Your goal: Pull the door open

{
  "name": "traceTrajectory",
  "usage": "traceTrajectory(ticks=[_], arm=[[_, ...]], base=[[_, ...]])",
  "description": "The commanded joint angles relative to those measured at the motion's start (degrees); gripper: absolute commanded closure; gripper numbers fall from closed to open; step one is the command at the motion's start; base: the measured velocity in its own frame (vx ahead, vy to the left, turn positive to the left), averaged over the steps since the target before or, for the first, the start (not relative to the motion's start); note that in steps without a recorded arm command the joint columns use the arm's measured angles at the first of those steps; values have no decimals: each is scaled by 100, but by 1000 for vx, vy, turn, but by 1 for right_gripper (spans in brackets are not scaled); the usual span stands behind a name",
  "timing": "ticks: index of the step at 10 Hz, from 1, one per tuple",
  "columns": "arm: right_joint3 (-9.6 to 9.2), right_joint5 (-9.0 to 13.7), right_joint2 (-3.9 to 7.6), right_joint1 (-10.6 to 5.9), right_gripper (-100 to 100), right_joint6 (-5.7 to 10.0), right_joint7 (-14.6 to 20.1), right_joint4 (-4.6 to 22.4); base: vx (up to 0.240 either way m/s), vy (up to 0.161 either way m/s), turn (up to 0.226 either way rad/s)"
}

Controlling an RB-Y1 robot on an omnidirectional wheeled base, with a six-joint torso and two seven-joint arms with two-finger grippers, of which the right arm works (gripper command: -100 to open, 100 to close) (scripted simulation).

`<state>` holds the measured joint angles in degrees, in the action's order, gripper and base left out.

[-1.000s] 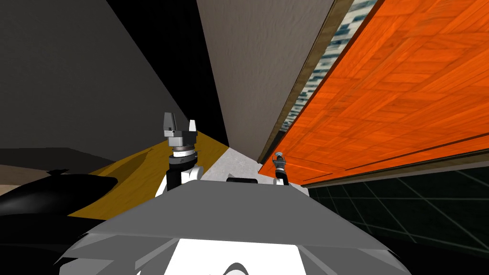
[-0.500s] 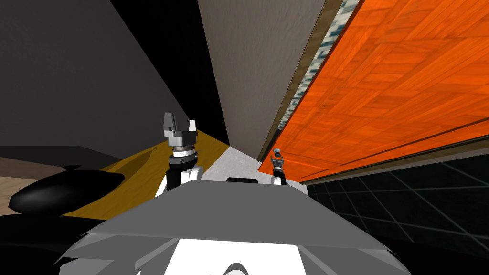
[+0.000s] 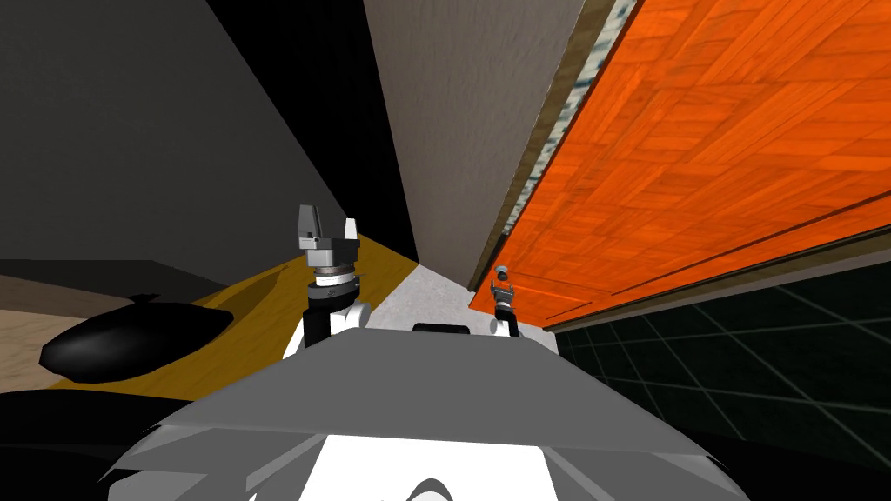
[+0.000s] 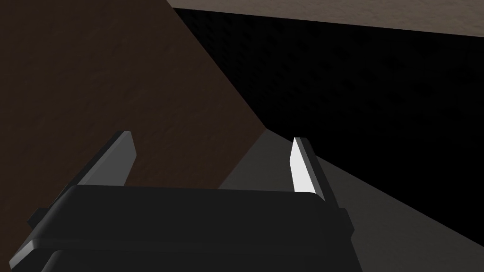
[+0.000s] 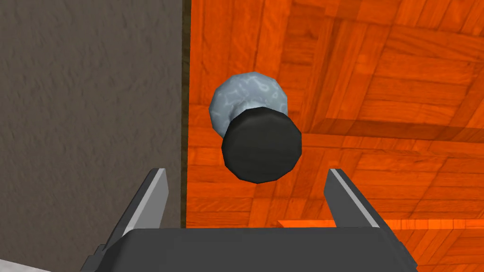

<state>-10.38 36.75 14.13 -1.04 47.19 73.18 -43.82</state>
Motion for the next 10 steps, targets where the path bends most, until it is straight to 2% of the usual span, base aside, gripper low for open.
traceTrajectory(ticks=[1, 2, 3, 4, 7, 8, 9, 10], arm=[[-33, 65, -43, -13, -100, 2, 167, -11], [-55, 125, -70, -12, -100, -18, 293, -58], [-43, 89, -56, -12, -100, -1, 209, -28], [22, 98, 81, 37, -100, 45, 408, 37], [141, 103, 331, 120, -100, 134, 721, 165], [102, 94, 270, 63, -100, 159, 673, 220], [102, 94, 270, 63, 100, 159, 673, 220], [102, 94, 270, 63, 100, 159, 673, 220]], base=[[-71, -23, 3], [-79, -16, 6], [-39, -5, 1], [115, 13, 151], [191, -7, 122], [91, -15, 22], [-7, -7, -53], [-31, -10, -10]])
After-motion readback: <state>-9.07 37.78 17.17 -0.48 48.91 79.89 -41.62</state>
